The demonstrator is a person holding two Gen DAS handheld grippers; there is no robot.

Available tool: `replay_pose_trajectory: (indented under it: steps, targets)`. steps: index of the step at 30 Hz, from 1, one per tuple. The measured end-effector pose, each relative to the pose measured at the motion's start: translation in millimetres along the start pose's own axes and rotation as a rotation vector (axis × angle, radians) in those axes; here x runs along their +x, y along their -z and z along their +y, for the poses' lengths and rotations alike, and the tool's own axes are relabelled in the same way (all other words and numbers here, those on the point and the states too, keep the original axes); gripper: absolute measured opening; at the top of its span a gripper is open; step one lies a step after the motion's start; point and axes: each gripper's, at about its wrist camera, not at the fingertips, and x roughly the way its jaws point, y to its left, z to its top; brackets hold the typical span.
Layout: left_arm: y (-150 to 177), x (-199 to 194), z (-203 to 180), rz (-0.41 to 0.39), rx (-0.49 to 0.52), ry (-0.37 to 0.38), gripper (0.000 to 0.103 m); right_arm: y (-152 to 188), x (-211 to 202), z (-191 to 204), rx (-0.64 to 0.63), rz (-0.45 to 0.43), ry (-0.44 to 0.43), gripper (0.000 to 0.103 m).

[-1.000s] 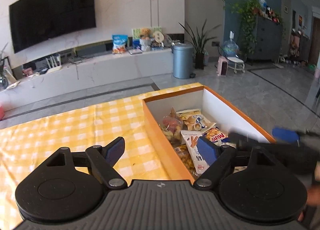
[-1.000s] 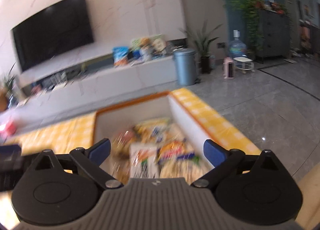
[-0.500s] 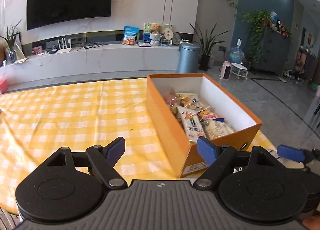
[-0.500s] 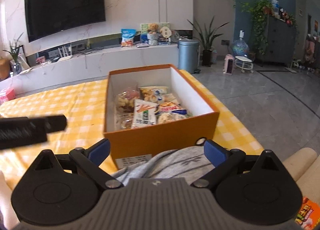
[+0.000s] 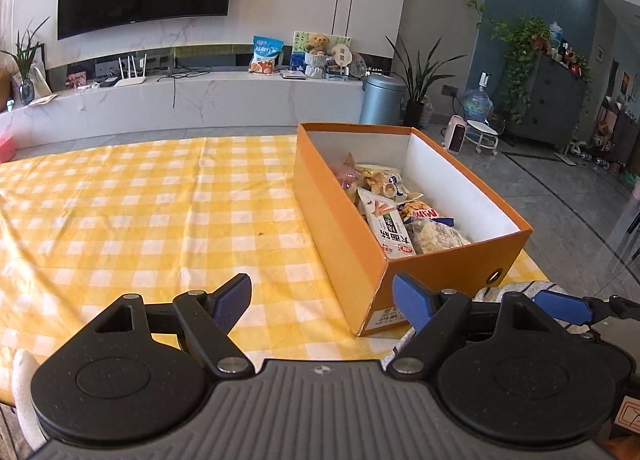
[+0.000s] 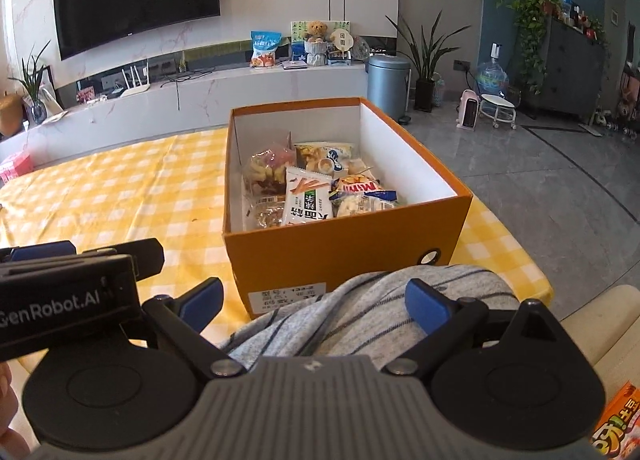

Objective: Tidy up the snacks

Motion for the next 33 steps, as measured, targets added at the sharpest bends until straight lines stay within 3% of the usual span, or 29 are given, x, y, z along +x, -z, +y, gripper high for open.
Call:
replay_pose_trajectory:
  steps: [33]
  targets:
    - [0.1, -4.0, 1.2, 0.003, -0.012, -0.01, 0.094, -1.4, -4.7, 6.7, -0.03, -0.008, 0.01, 0.09]
